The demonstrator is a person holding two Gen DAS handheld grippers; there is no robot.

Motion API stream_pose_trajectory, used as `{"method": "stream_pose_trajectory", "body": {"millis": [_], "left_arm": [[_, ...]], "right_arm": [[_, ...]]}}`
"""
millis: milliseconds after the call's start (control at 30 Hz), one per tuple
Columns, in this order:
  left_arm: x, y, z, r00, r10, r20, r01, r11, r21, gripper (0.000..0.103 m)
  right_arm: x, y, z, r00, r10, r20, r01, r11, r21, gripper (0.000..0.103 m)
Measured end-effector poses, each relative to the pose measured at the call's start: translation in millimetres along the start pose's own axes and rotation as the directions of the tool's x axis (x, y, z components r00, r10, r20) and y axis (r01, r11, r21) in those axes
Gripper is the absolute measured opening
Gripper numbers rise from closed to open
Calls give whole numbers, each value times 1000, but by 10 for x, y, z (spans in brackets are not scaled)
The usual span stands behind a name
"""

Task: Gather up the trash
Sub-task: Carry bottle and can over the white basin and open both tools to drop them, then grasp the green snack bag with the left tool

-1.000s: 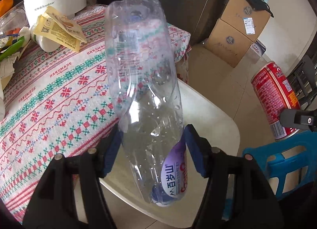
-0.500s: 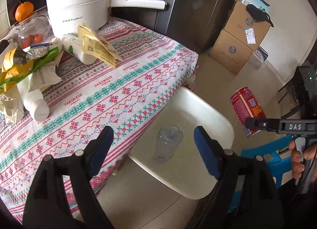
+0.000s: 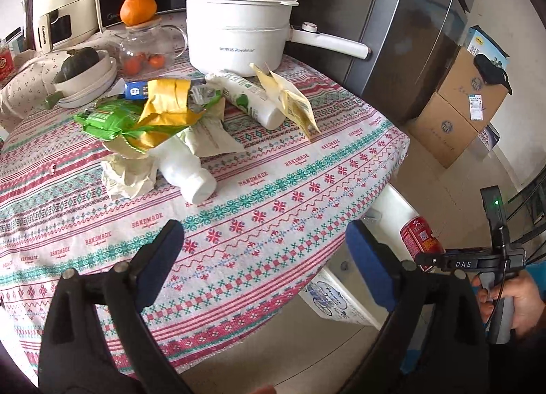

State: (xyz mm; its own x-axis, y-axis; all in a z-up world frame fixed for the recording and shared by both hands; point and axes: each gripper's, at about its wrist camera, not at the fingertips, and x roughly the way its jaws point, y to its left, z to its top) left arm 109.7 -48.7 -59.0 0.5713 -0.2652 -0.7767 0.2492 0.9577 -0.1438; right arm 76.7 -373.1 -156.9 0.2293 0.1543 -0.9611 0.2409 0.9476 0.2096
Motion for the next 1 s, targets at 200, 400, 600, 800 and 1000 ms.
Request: {"method": "stream_pose_trajectory", "body": {"millis": [200,400,600,800,1000], "left_arm": [[-31,200,-16,1000,25,-10,-25,999,-29,96],[-132,338,-14,999,34,1,-34,998,-51,97],[-264,421,18,998,43,35,-41,997,-70,98],[-372,467,55,996,60,73,-55,996,-69,98],[-397,542,71,992,97,79,-92,994,-63,98]], "right_arm": [[150,85,11,999,-32,-31,31,999,-17,54],[-3,175,29,999,-38,15,38,999,-28,73],[-532,392,-23,984,18,178,-5,997,-78,77],[-1142,722,-130,912,37,408,34,986,-166,84],[-1438,956,-136,825,50,563,74,978,-195,89]]}}
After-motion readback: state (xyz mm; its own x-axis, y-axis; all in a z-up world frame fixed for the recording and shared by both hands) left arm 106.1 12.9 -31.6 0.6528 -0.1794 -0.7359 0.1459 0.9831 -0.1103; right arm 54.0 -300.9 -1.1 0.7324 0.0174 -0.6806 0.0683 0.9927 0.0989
